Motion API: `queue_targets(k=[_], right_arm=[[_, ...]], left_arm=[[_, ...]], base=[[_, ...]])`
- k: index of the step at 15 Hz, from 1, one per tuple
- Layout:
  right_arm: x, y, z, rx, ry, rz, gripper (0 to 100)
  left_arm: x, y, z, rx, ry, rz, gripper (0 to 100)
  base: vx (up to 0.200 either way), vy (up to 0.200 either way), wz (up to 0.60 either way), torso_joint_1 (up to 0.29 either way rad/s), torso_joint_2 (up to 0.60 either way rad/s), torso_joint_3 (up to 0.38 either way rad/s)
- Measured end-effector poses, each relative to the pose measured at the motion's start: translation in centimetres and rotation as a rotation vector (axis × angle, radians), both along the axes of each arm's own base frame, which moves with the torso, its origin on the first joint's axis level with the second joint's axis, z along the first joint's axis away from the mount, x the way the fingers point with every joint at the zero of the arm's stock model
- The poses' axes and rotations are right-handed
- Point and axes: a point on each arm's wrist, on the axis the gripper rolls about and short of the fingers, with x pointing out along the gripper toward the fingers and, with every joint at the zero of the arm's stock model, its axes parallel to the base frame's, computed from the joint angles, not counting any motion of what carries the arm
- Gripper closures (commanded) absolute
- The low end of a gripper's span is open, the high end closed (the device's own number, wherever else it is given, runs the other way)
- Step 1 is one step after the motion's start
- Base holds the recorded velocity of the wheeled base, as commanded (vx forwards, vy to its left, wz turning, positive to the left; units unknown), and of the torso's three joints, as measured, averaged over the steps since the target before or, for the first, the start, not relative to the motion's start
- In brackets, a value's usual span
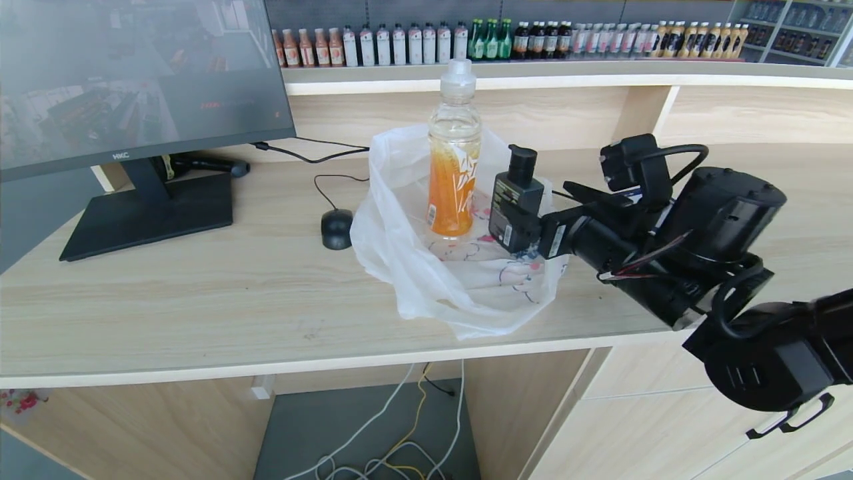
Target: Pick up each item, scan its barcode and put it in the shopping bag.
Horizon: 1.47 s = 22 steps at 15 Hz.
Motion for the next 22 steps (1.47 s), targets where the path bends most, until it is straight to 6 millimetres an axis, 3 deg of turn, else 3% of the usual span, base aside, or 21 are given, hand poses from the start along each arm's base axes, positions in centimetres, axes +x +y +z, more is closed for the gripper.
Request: queue_targets(k=[6, 12, 16, 22], right_arm=[[-7.8, -4.0, 1.8, 0.011, -0.04, 0.047, 0], [-17.0, -8.2, 0.5, 0.033, -0.08, 0.125, 0], [-22.3, -11.0, -3.1, 0.039, -0.044, 0.203, 0], [-27.9, -14.9, -9.6, -0.075, 0.247, 0.226, 0]], left_arm=[[0.0, 0.0, 0.0, 0.0, 0.0, 0.0, 0], [0.0, 0.0, 0.0, 0.002, 0.0, -0.001, 0], [0.0, 0.0, 0.0, 0.001, 0.0, 0.0, 0], [0.0, 0.0, 0.0, 0.001, 0.0, 0.0, 0]], base=[[0.0, 0.0, 0.0, 0.0, 0.0, 0.0], [0.0, 0.0, 0.0, 0.0, 0.0, 0.0], [0.0, 0.0, 0.0, 0.0, 0.0, 0.0], [0.0, 0.0, 0.0, 0.0, 0.0, 0.0]])
